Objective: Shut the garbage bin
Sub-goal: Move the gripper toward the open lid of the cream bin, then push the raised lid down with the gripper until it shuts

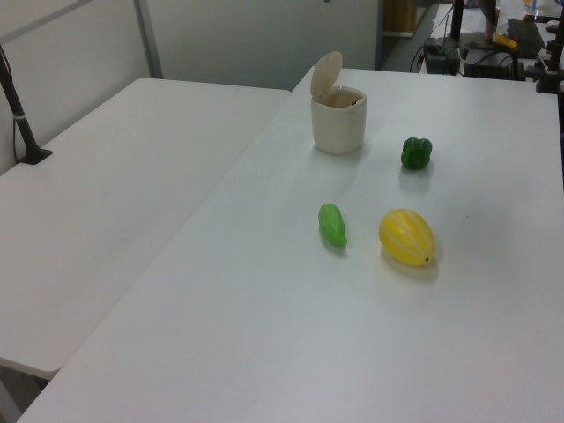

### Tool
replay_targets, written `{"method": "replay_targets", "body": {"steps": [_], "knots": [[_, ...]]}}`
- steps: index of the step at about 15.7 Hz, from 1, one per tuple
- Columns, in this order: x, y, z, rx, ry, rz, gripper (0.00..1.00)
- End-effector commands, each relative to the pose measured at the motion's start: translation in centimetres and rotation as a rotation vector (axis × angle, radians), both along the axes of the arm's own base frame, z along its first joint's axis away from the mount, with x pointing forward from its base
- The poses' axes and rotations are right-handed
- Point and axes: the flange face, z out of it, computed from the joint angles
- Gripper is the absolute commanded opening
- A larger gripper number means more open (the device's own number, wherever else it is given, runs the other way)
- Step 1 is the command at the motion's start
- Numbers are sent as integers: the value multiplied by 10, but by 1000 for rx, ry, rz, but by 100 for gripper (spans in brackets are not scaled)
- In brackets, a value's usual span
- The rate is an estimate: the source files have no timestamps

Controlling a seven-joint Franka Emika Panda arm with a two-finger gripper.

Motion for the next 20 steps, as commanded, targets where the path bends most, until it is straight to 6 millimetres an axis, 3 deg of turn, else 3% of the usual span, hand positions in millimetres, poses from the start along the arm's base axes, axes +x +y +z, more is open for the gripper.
{"method": "replay_targets", "body": {"steps": [1,11,20], "knots": [[14,-12,-22,13,-2,-28,0],[37,-25,-91,10,83,-38,0],[35,-44,-106,5,108,-57,0]]}}
